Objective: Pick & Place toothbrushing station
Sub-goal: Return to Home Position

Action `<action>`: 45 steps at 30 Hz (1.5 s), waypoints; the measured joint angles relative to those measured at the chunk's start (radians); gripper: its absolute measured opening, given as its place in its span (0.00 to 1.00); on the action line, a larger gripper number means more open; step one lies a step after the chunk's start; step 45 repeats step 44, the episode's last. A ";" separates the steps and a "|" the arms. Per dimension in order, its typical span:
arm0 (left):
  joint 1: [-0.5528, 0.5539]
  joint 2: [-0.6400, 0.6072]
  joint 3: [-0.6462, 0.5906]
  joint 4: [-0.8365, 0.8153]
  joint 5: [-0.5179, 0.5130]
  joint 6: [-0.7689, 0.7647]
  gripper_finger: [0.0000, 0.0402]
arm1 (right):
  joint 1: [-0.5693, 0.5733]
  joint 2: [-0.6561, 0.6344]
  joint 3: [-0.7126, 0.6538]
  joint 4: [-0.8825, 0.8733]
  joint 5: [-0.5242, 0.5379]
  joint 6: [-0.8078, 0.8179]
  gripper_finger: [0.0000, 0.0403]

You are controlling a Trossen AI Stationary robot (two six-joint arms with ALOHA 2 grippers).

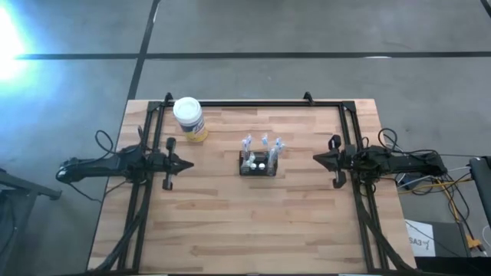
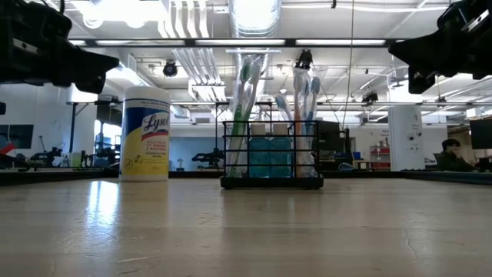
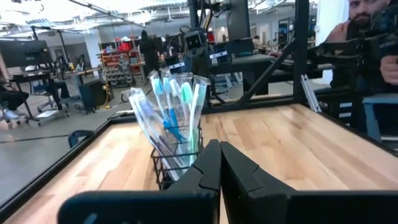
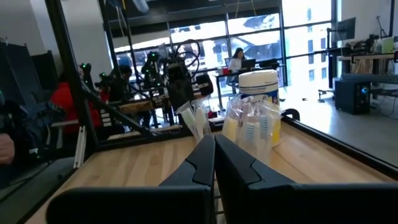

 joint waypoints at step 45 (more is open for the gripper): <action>0.000 0.003 0.001 -0.030 -0.007 -0.113 0.02 | 0.000 0.002 0.000 -0.027 -0.001 -0.031 0.02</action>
